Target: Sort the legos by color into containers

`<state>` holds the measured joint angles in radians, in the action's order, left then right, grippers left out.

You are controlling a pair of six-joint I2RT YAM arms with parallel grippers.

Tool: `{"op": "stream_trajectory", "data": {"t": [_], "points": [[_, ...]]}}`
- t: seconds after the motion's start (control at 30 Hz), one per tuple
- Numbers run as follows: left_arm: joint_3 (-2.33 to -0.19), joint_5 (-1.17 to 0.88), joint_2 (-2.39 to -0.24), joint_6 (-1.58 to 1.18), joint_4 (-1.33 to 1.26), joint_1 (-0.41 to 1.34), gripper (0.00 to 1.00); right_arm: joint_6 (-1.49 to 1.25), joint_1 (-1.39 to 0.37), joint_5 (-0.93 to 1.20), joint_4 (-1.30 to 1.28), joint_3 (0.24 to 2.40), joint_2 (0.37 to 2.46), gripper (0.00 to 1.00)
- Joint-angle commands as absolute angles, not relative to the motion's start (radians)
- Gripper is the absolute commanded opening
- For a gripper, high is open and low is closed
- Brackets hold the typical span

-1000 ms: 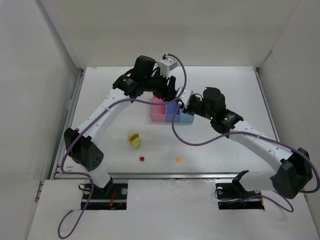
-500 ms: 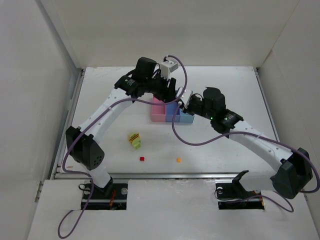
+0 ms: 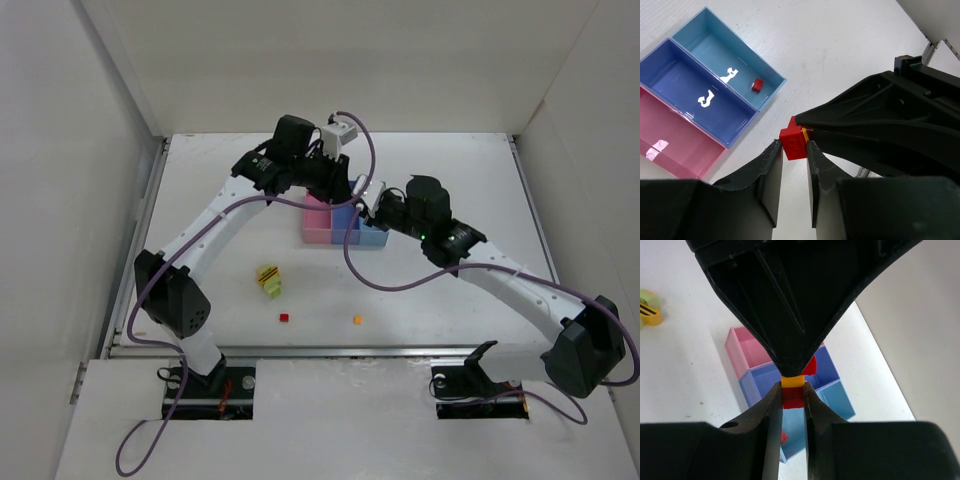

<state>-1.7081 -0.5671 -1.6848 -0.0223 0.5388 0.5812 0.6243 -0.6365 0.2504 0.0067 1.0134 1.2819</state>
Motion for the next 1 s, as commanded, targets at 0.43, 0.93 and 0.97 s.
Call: {"op": "stream_trajectory", "data": {"t": [0.43,0.93,0.97], "points": [[-1.727,-0.565,-1.647,-0.015,0.543,0.583,0.0,0.568,-0.646,0.117,0.058,0.945,1.272,0.0],[-1.736,-0.624,-1.629,-0.035,0.543,0.563,0.0,0.535,-0.646,0.035,0.049,0.899,1.293,0.0],[-1.736,-0.624,-1.629,-0.035,0.543,0.552,0.0,0.535,-0.646,0.035,0.049,0.888,1.293,0.0]]}}
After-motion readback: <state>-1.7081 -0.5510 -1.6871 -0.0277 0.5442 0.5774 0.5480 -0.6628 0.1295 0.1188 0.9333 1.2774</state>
